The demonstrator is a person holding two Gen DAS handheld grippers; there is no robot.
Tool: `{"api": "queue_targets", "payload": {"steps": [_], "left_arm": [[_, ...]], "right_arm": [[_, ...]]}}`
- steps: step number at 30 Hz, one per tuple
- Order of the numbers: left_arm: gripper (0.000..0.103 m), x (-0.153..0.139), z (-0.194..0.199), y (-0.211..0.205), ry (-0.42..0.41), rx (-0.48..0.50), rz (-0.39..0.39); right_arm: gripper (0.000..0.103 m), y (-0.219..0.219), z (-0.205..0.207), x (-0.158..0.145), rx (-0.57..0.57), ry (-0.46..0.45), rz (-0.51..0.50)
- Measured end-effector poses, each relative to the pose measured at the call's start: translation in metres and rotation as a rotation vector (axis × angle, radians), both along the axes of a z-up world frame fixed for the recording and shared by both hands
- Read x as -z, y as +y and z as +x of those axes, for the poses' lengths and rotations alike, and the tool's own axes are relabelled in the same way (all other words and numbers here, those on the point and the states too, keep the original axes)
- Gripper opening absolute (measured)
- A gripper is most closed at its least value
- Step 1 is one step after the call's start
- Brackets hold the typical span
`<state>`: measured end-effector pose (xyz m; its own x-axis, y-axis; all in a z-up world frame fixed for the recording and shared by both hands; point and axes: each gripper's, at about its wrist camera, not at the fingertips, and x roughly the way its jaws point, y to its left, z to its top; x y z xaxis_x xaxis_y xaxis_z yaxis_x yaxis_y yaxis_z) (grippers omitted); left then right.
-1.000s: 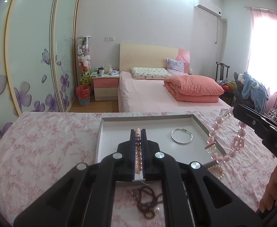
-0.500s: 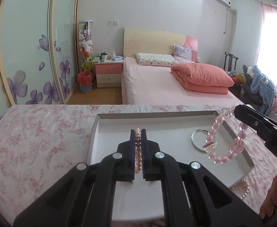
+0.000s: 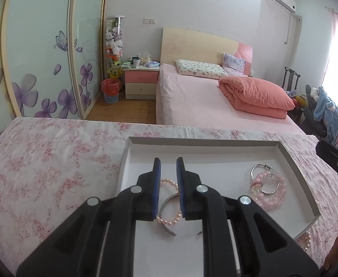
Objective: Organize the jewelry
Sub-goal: 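Carry both bracelets into the tray and open both grippers to release them, then withdraw both open grippers from the tray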
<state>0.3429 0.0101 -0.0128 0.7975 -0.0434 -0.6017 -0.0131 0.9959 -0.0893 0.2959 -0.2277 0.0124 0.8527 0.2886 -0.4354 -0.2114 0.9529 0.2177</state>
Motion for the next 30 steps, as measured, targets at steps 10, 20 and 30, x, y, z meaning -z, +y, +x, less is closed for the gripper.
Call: {"api": "queue_targets", "payload": {"steps": [10,20,30], "left_arm": [[0.02,-0.022,-0.035,-0.003,-0.041,0.002,0.016],[0.027,-0.013,-0.093,0.003,-0.02,0.026,0.017],[0.042,0.024,-0.147,0.004,0.068,0.097,0.029]], "right_arm": [[0.028,-0.005,-0.026,-0.011,0.008,-0.018,0.007],[0.028,-0.021,-0.067,0.007,-0.001,0.045,-0.017],[0.028,-0.02,-0.104,0.065,-0.103,0.253,-0.096]]}}
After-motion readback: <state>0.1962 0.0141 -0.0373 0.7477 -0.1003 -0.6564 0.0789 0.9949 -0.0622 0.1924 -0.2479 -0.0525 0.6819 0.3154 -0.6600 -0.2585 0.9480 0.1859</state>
